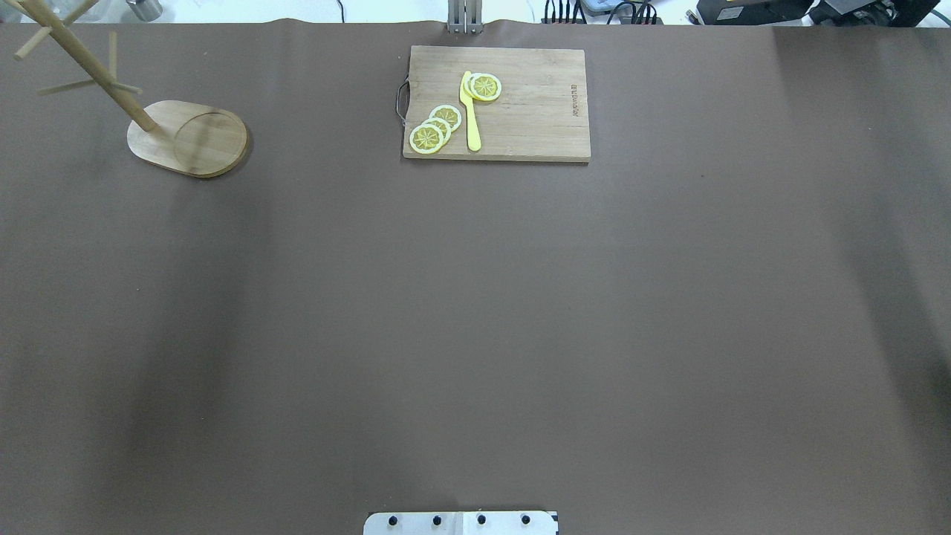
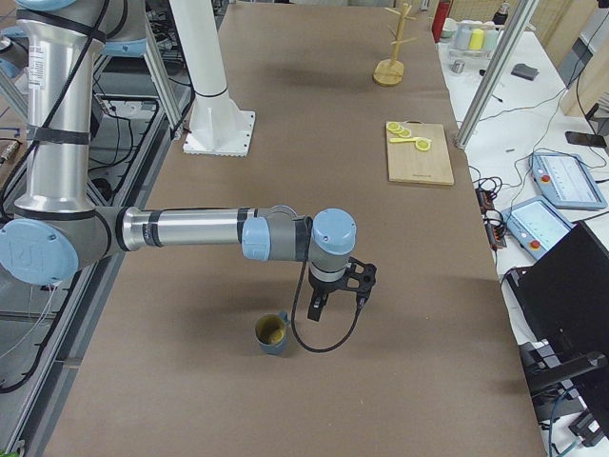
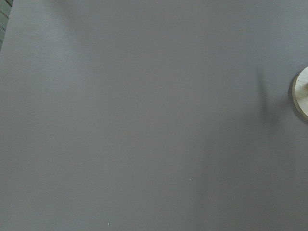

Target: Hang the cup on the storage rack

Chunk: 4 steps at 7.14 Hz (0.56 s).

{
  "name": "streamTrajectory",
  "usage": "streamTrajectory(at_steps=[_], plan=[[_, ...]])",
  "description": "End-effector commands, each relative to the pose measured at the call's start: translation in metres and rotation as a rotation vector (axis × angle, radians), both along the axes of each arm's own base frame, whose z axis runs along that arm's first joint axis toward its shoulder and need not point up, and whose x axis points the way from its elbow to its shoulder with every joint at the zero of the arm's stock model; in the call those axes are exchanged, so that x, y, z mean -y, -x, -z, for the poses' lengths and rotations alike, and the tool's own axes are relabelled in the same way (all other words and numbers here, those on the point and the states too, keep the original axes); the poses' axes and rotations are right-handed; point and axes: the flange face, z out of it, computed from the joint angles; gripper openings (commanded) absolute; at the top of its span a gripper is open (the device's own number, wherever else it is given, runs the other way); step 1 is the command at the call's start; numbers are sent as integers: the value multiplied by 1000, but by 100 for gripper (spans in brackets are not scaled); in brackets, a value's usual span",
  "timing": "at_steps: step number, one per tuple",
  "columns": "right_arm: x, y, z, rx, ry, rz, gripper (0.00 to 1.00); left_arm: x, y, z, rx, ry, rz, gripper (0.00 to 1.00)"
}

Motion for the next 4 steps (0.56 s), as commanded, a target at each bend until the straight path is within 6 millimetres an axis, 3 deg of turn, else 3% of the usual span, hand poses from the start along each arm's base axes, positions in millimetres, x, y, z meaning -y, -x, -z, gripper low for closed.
streamTrajectory(at_steps=[1,4], plan=[[-2,-1,-1,2,3,-3,100,-4,-1,-1,-1,1,-1,98],[-2,-2,-2,-8,-1,-1,100,-4,0,0,1,-2,1,98]])
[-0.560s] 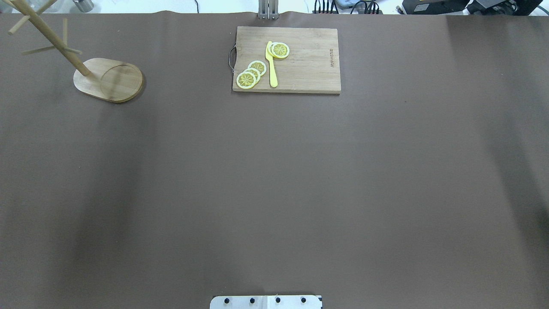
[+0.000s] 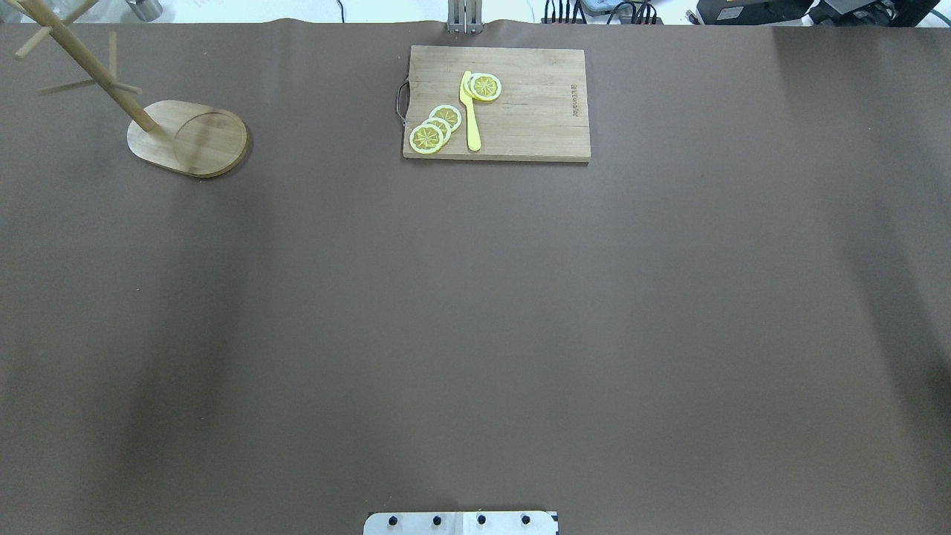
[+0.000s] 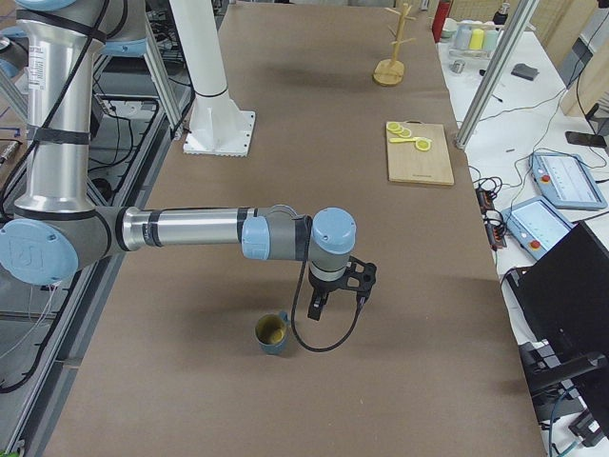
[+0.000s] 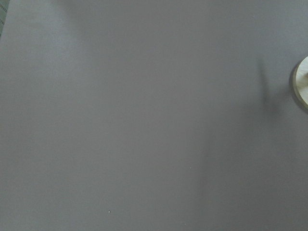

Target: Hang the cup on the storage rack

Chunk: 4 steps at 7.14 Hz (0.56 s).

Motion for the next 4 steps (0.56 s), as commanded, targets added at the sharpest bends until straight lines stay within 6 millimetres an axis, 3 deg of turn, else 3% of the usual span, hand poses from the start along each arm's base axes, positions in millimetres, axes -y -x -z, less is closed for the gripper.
streamTrajectory(at_steps=[1,4], plan=[[-1,-2,-4,-22,-1,5,100,0,0,3,1,-7,-1,98],[2,-1,0,-16,-4,0,100,0,0,2,3,-5,0,98]])
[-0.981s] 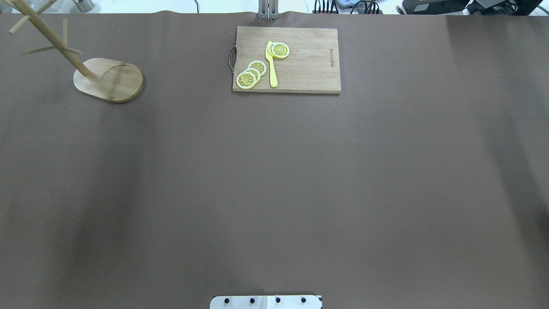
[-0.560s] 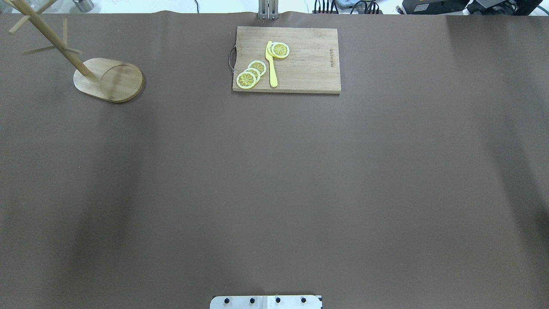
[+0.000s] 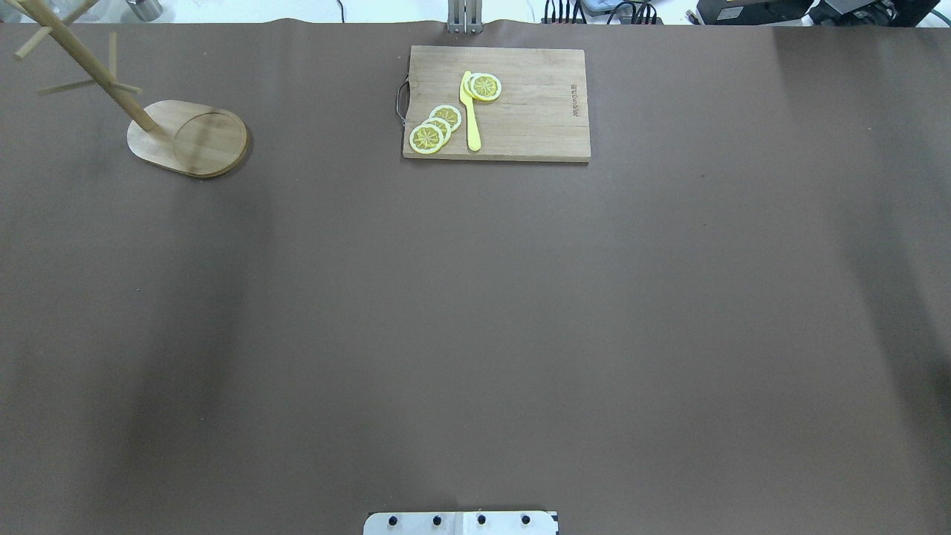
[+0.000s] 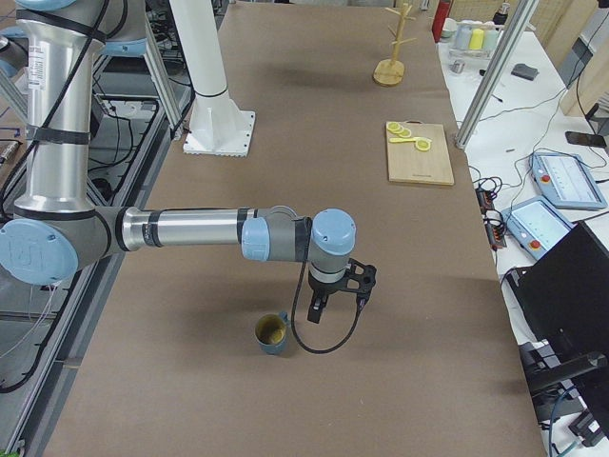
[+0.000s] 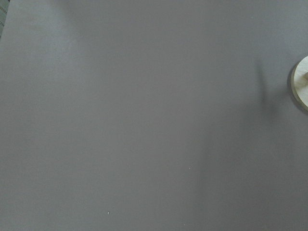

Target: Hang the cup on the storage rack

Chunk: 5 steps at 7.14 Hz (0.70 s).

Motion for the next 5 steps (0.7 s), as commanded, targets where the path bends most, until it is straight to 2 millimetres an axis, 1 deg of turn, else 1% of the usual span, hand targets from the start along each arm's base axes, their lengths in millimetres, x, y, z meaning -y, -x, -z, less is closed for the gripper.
streamTrajectory(at_steps=[1,3,4,5], plan=[[2,0,4,4,-6,-1,100,0,0,-1,1,1,0,98],[2,0,2,6,0,-4,100,0,0,0,0,-1,0,98],[-6,0,-3,10,13,-5,100,0,0,1,-2,-2,0,98],[-29,-5,-20,3,53,-13,100,0,1,4,-1,-8,1,98]])
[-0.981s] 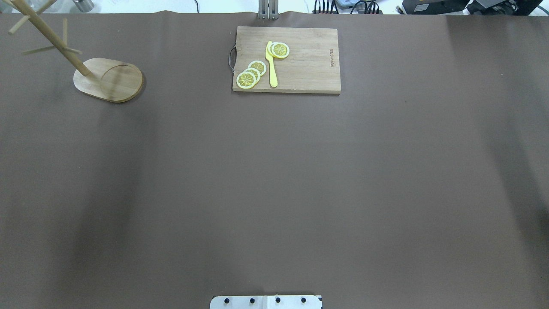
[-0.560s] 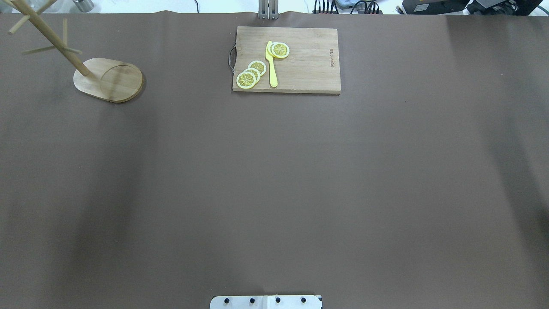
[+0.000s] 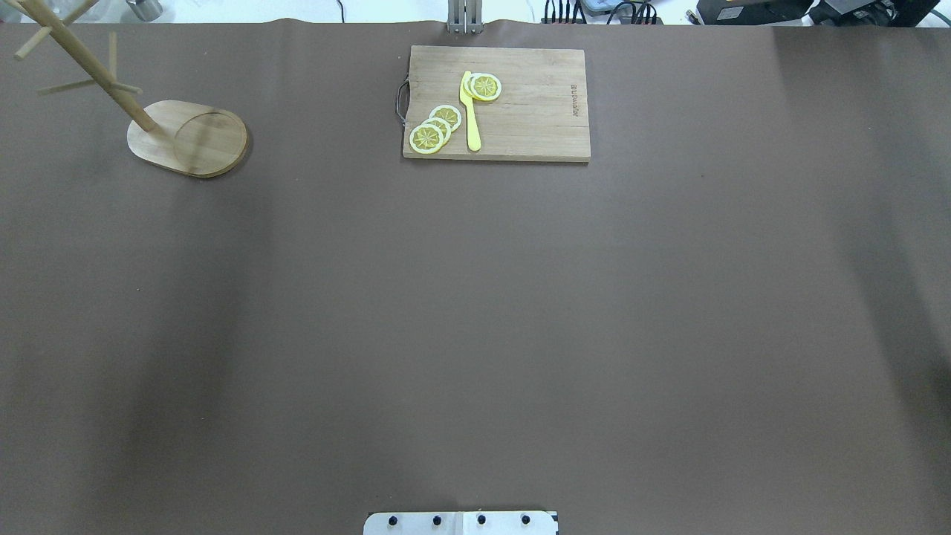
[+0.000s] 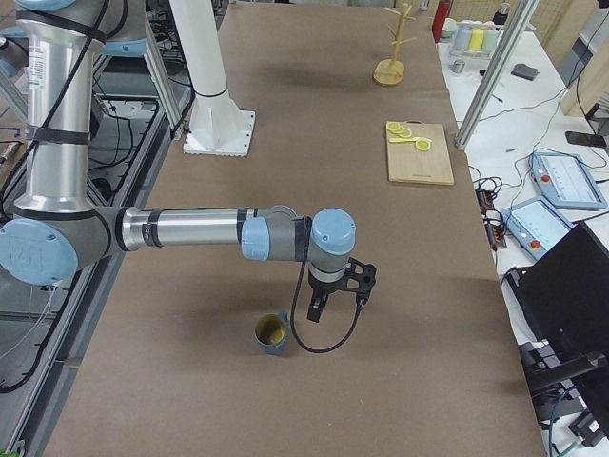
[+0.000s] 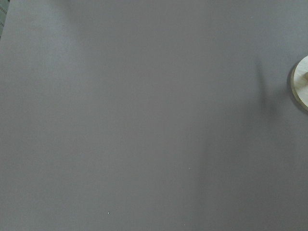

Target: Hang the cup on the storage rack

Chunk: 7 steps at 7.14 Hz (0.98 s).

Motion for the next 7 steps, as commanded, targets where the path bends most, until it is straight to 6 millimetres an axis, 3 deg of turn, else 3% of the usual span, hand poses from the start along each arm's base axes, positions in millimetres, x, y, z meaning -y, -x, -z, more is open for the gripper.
streamTrajectory(at_steps=[1,3,5,7], plan=[[-44,-10,-33,-4,78,-20,100,0,1,4,-2,-6,2,98],[-91,-13,-69,1,118,-37,100,-1,0,6,-1,-11,2,98],[-110,-13,-91,1,149,-44,100,-1,0,8,-1,-15,1,98],[-124,-12,-140,4,111,-48,100,-1,1,9,1,-16,1,98]])
